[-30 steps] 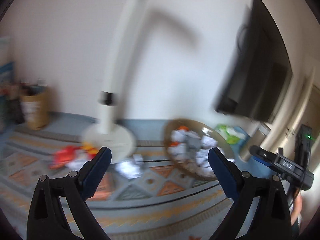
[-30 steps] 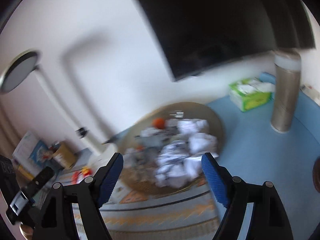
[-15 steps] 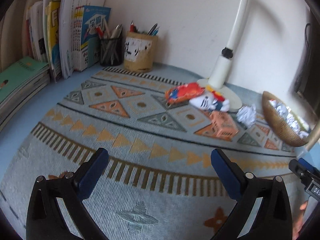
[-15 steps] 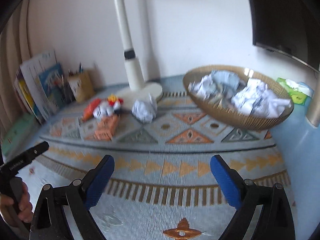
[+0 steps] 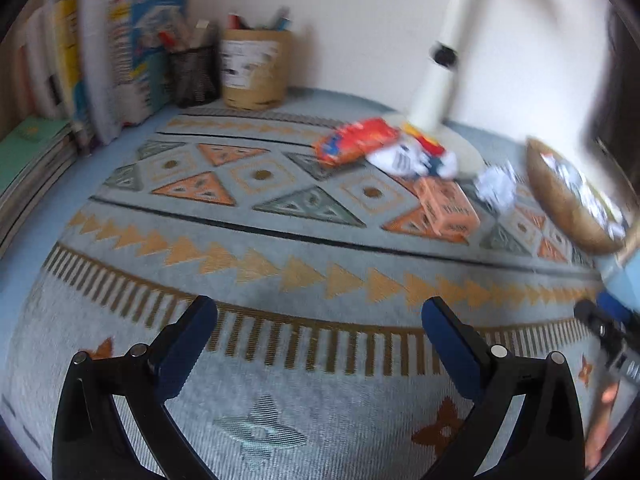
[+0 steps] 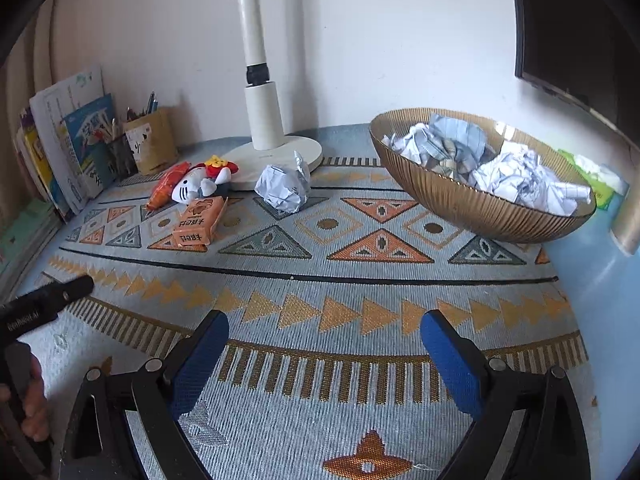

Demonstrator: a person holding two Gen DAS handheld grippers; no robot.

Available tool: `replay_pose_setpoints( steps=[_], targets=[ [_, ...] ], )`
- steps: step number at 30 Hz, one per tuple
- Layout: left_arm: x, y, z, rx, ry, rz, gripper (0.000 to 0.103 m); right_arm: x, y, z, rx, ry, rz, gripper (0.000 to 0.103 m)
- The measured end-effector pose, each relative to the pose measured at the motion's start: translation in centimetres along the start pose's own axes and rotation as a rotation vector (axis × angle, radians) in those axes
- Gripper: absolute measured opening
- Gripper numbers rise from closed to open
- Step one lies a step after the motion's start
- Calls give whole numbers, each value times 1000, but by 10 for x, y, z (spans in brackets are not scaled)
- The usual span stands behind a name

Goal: Organize objects
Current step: 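Move both open tools back toward the lamp base and plush toy, then grasp the white paper ball with the right tool while the left tool grasps the red snack bag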

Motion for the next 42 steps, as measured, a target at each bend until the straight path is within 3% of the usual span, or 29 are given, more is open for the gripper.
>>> replay_pose_setpoints(
  steps=[4, 9, 12, 15, 18, 20, 23, 24, 25, 27, 29, 31, 36, 40, 42],
  targets=[
    [-1, 22, -4, -191, -7, -19, 102, -13, 14, 1, -15, 106, 100, 96],
    [-29, 84, -4, -328, -39, -87, 102, -53, 61, 13, -5, 123, 145, 96],
    [-72, 114, -5, -355, -163, -10, 102, -84, 79, 15, -41, 112, 121, 96],
    [-107, 129, -16, -472, -197, 58, 102, -112, 90, 14, -118, 123, 108, 91],
    [-127, 136, -23, -554, -275, 87, 100, -131, 99, 18, -90, 152, 123, 84],
    [-134, 137, -24, -561, -359, 126, 96, -138, 102, 20, -83, 195, 142, 75],
    [-132, 134, -23, -576, -400, 129, 84, -140, 103, 19, -92, 199, 133, 67],
    [-131, 133, -21, -577, -400, 127, 77, -140, 103, 18, -95, 202, 130, 64],
    [-128, 132, -21, -581, -403, 124, 66, -140, 103, 18, -96, 200, 123, 54],
    [-122, 130, -15, -555, -416, 120, 48, -139, 103, 19, -95, 209, 116, 51],
    [-118, 130, -7, -493, -414, 116, 42, -136, 102, 20, -81, 219, 101, 49],
    [-110, 128, -1, -441, -417, 92, 30, -132, 101, 23, -66, 207, 80, 48],
    [-66, 110, 5, -347, -354, 49, 29, -108, 97, 25, -62, 213, 44, 48],
    [-17, 84, 6, -281, -271, 42, 29, -54, 85, 20, -47, 253, 12, 48],
    [2, 61, 6, -241, -234, 82, 29, -23, 72, 13, -28, 243, -10, 48]
  ],
)
Point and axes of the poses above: each gripper's, at about its wrist camera, not at the fingertips, and x roughly against the way its jaws point, z to its left, y to its top, the point moved 2 cm from there along -x, roughly the way its jaws point, and after that the axes turned 2 degrees about y, right-handed, at the moved point
